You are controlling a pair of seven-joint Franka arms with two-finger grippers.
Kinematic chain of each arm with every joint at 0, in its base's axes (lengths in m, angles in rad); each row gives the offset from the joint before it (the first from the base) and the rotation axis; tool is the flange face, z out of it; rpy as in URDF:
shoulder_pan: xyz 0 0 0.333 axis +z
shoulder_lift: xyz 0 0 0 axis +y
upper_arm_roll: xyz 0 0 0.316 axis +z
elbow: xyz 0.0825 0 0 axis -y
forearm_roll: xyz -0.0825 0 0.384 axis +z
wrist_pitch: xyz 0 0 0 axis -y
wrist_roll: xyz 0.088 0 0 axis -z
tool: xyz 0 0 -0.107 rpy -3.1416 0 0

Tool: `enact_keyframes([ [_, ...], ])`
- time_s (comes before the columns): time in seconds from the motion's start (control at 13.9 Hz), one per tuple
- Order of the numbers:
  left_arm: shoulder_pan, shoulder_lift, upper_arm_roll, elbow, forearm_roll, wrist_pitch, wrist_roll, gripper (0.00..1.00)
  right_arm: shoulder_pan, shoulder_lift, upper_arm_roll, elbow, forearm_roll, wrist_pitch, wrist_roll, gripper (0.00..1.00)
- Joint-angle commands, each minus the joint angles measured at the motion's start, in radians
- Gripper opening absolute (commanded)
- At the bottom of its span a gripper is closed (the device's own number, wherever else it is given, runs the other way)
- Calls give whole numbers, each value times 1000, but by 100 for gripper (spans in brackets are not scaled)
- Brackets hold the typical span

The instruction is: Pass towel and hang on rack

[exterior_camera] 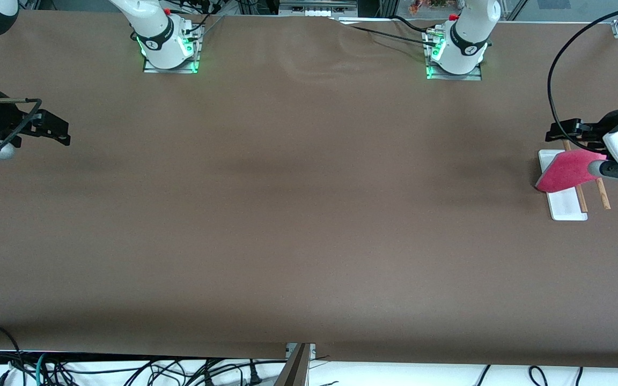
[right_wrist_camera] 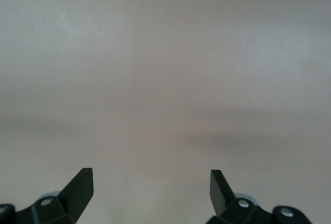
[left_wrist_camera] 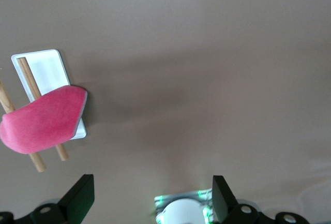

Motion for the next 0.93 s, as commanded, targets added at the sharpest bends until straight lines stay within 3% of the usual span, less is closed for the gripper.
enact_keyframes([
  [0.0, -8, -166, 34, -242, -33, 162, -47, 100, 1, 12, -2, 26, 13, -5, -12, 100],
  [0.14, -42, -263, 57, -377, -51, 245, -118, 100, 1, 12, -2, 26, 13, -5, -12, 100],
  [0.29, -114, -309, 126, -430, -60, 282, -156, 100, 1, 12, -2, 27, 13, -5, -12, 100],
  [0.65, -134, -259, 162, -338, -103, 248, -224, 100, 1, 12, -2, 27, 12, -5, -12, 100],
  [0.86, -353, -217, 379, -289, -102, 227, -248, 100, 1, 12, -2, 26, 13, -5, -12, 100],
])
